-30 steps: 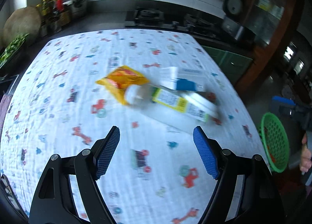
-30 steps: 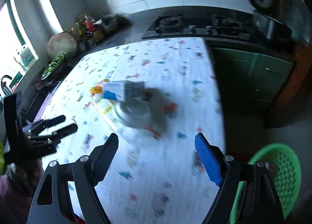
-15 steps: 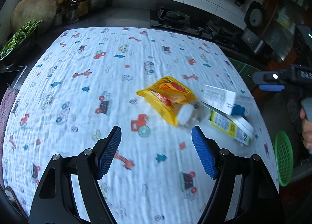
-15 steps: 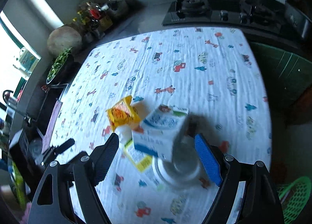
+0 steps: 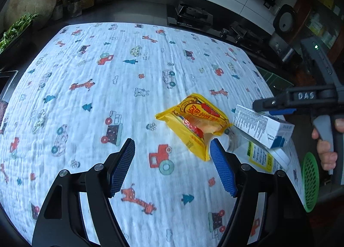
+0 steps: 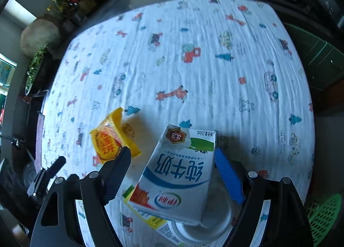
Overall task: Collect trash
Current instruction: 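Grasp the white milk carton with the right tool while the left tool grasps the yellow snack bag, then lift the yellow snack bag with the left tool while the right tool lifts the carton, then release the carton into the basket with the right tool while the left tool carries the yellow bag, then open the left tool over the green basket to drop the yellow bag, then move both tools back over the table toward the clear bottle and white lid, then grasp the white cup lid with the right tool while the left tool grasps the clear bottle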
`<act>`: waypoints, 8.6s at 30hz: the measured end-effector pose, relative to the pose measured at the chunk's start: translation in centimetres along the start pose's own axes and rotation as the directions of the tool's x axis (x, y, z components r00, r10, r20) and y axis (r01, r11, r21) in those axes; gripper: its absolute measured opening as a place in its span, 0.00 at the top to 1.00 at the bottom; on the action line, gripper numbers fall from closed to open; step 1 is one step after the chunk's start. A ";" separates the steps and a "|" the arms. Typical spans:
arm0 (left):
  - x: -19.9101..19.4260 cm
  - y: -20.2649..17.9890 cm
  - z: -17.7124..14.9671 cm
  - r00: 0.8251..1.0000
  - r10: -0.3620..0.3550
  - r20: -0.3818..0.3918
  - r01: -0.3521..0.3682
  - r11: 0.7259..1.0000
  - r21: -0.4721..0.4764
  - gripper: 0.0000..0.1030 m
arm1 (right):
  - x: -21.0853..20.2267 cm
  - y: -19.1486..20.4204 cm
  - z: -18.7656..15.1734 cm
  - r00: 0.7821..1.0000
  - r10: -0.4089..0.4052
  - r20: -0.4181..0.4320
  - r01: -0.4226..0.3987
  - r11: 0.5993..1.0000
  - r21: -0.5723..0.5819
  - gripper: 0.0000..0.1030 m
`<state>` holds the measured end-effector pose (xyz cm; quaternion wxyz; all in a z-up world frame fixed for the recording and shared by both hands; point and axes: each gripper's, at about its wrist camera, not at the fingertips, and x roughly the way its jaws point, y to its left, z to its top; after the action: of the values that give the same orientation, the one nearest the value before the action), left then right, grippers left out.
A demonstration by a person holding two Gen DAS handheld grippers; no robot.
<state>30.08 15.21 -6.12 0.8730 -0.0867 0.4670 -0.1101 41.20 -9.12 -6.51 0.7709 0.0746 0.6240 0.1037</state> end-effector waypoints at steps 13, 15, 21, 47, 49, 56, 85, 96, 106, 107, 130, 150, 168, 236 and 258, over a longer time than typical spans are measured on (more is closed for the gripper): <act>1.9 0.4 1.6 0.998 -0.040 -0.038 0.039 0.998 -0.043 0.31 | 2.3 -0.8 0.4 0.997 -0.050 -0.065 0.051 0.999 0.009 0.32; 2.2 0.1 1.9 0.998 -0.043 -0.048 0.040 0.998 -0.056 0.31 | 1.9 -0.9 0.3 0.997 -0.053 -0.051 0.053 0.999 0.007 0.33; 3.3 -1.1 2.9 0.995 -0.062 -0.075 0.055 0.993 -0.101 0.28 | 0.2 -1.6 0.1 0.998 -0.056 0.001 0.056 0.998 0.005 0.34; 10.6 -2.4 4.2 0.963 0.096 -0.253 -0.178 0.929 -0.324 0.23 | -7.7 -6.8 -6.2 0.974 -0.072 0.215 0.072 0.997 0.009 0.34; 10.5 -2.5 4.2 0.964 0.093 -0.248 -0.172 0.932 -0.319 0.32 | -7.8 -7.4 -6.8 0.974 -0.070 0.216 0.067 0.997 0.022 0.34; 9.6 -1.9 3.5 0.974 0.005 -0.227 -0.087 0.931 -0.355 0.66 | -8.4 -8.6 -8.7 0.971 -0.061 0.232 0.052 0.998 0.046 0.34; -2.2 -13.6 0.1 0.996 -0.082 -0.027 0.079 0.992 -0.103 0.74 | -14.1 -19.7 -21.5 0.930 -0.173 0.325 0.111 0.973 0.200 0.34; -3.3 -22.2 -4.8 0.984 -0.162 -0.072 0.163 0.986 0.019 0.74 | -15.8 -28.6 -28.4 0.895 -0.338 0.291 0.236 0.912 0.336 0.34; -3.1 -30.7 -8.6 0.965 -0.223 -0.138 0.243 0.957 0.156 0.74 | -16.0 -35.3 -32.7 0.877 -0.418 0.237 0.281 0.846 0.454 0.33; -3.0 -31.3 -8.9 0.963 -0.228 -0.144 0.251 0.954 0.166 0.74 | -16.0 -35.7 -32.9 0.877 -0.419 0.237 0.278 0.843 0.461 0.33; 1.9 -46.7 -17.1 0.899 -0.269 -0.345 0.397 0.834 0.384 0.69 | -21.5 -34.4 -39.5 0.843 -0.424 0.331 0.240 0.847 0.475 0.23; 2.0 -46.9 -18.7 0.918 -0.234 -0.320 0.360 0.831 0.425 0.34 | -22.5 -34.8 -41.8 0.839 -0.417 0.350 0.224 0.850 0.476 0.23; -1.0 -31.1 -12.6 0.982 -0.110 -0.157 0.147 0.957 0.250 0.34 | -18.8 -26.5 -34.3 0.887 -0.245 0.391 0.150 0.954 0.259 0.23; -0.3 -7.2 -3.8 0.994 0.050 -0.093 -0.065 0.983 -0.174 0.34 | -1.4 -6.7 -11.0 0.942 0.254 0.218 -0.253 0.967 -0.033 0.48; 0.8 -6.9 -3.8 0.993 0.046 -0.113 -0.069 0.974 -0.214 0.34 | -0.3 -8.2 -12.1 0.939 0.265 0.220 -0.261 0.964 -0.044 0.18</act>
<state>26.54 8.21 -7.09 0.8348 -0.1623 0.5247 -0.0374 29.84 -17.30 -10.76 0.8160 0.1630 0.5168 0.2011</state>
